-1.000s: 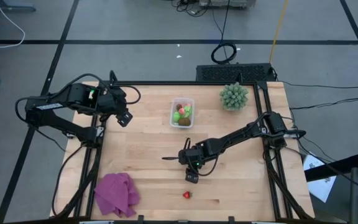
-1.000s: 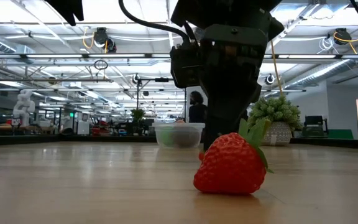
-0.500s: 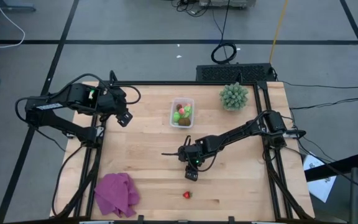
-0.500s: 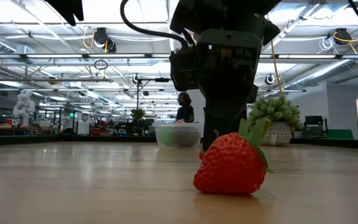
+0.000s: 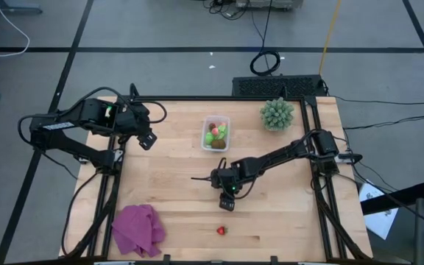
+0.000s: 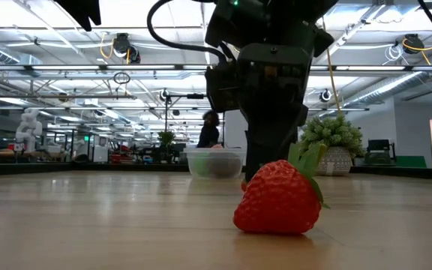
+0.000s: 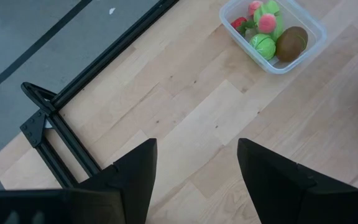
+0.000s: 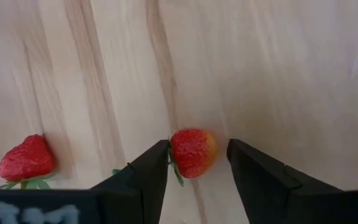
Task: Pick and placing Produce into tupperware
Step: Put the top strawberry into the transparent bin
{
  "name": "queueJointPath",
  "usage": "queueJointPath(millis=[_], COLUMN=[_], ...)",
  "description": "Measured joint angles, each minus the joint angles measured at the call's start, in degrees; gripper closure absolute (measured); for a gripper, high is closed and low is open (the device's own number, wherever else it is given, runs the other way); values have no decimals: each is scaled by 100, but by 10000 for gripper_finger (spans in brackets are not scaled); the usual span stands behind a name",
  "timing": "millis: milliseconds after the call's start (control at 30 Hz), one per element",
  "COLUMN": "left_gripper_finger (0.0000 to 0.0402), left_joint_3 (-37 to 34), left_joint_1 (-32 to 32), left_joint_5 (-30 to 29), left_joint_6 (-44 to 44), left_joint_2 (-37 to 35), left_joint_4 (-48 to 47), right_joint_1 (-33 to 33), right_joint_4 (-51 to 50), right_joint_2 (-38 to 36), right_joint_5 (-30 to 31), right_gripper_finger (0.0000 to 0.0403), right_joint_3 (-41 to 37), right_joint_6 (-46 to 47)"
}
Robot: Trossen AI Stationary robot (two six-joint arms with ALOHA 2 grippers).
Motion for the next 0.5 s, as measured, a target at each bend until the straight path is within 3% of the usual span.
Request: queueJointPath(millis=[500], left_gripper_finger=[174], left_joint_3=[0], left_joint_1=[0], left_joint_5=[0], left_joint_6=[7], left_joint_2=[0], left_joint_4=[0], right_joint_1=[-159], right_joint_4=[-34], right_joint_2=[0], right_joint_5=[41], right_gripper_finger=[281], right_joint_3=[-2], right_joint_6=[-152])
